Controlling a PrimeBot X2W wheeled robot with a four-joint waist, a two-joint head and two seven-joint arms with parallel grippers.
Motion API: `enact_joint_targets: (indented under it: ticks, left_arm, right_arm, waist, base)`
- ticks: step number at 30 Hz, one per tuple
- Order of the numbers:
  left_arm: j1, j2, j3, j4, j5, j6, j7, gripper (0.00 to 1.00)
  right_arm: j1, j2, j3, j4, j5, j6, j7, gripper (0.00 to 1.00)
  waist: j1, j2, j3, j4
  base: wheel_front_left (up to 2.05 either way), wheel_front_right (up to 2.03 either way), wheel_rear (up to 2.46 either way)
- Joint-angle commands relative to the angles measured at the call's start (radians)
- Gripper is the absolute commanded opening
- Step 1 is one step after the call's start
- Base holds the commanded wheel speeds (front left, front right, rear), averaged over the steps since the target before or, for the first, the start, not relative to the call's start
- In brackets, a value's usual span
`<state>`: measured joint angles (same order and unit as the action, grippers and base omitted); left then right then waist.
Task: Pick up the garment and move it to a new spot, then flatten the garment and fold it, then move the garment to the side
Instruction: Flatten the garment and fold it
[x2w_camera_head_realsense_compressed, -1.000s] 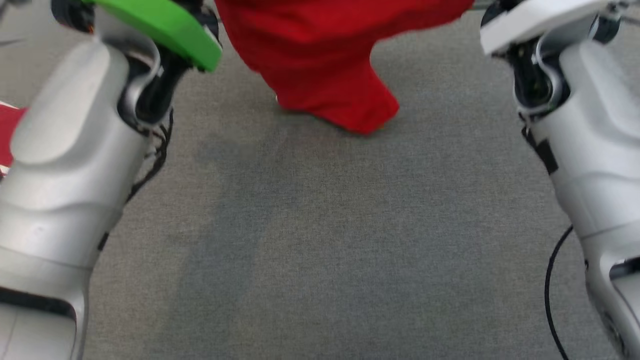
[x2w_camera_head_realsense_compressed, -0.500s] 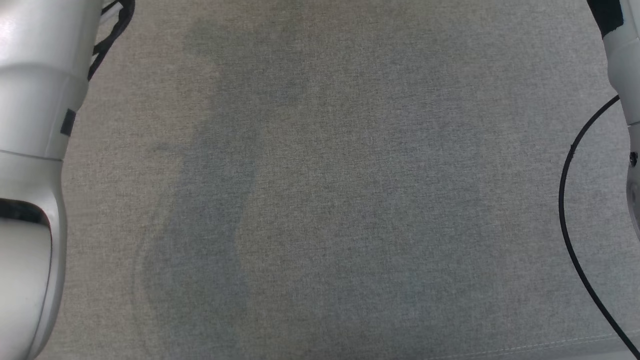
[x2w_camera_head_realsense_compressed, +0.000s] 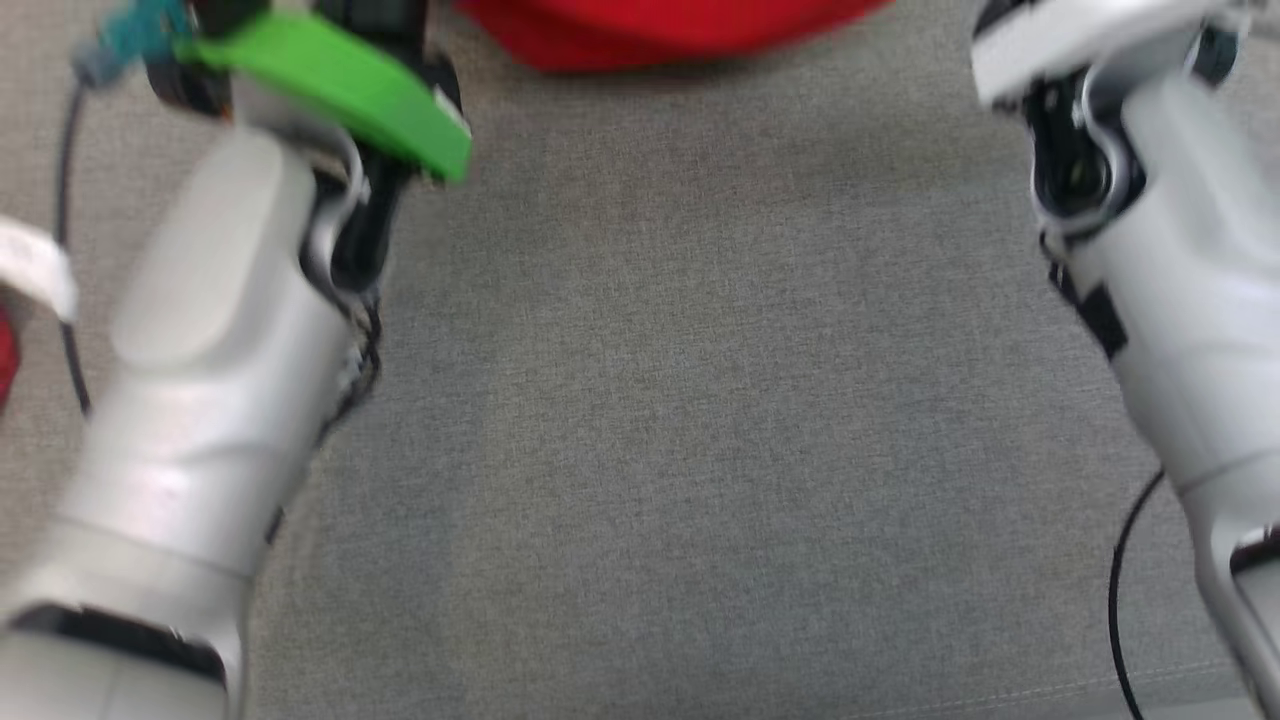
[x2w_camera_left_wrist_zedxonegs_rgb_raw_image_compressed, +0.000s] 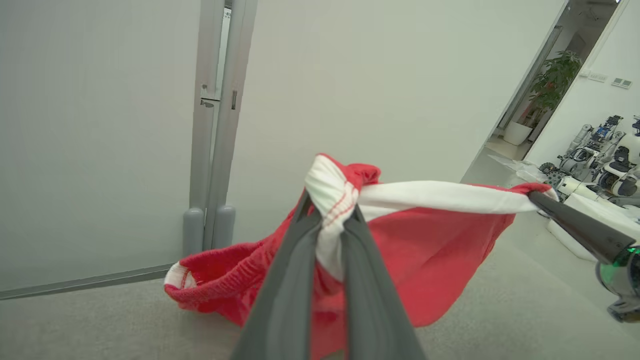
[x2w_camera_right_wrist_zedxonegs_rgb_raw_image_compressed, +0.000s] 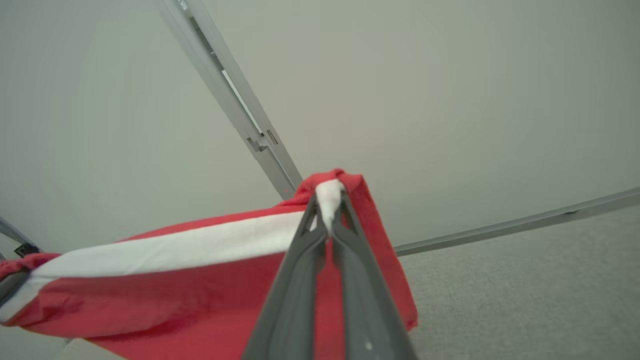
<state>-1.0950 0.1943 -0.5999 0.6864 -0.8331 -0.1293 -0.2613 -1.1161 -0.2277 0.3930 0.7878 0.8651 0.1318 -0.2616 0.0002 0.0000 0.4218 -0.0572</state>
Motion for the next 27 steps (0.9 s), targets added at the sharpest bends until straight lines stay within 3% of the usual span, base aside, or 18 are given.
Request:
enact_joint_targets:
  ticks: [1, 7, 14, 27]
  left_arm:
    - [0.080, -0.011, 0.029, -0.029, 0.027, -0.001, -0.005, 0.00]
    - [0.373, -0.061, 0.131, -0.161, 0.140, 0.008, -0.005, 0.00]
    - [0.655, -0.094, 0.171, -0.259, 0.252, 0.015, -0.005, 0.00]
    - [0.995, -0.133, 0.192, -0.308, 0.280, 0.007, -0.005, 0.00]
  right_arm:
    - [0.077, -0.015, 0.001, -0.027, 0.011, -0.002, -0.004, 0.00]
    - [0.363, -0.049, -0.033, -0.169, 0.027, -0.002, -0.005, 0.00]
    - [0.655, -0.051, -0.101, -0.304, 0.015, -0.002, -0.005, 0.00]
    - [1.041, -0.019, -0.216, -0.428, -0.072, -0.002, 0.001, 0.00]
  waist:
    - [-0.0002, 0.0000, -0.032, 0.008]
    - [-0.0002, 0.0000, -0.092, 0.026]
    - [-0.0002, 0.0000, -0.171, 0.033]
    - [-0.0002, 0.0000, -0.283, 0.060]
  base:
    - [0.00, 0.00, 0.00]
    - [0.00, 0.00, 0.00]
    - [0.00, 0.00, 0.00]
    - [0.00, 0.00, 0.00]
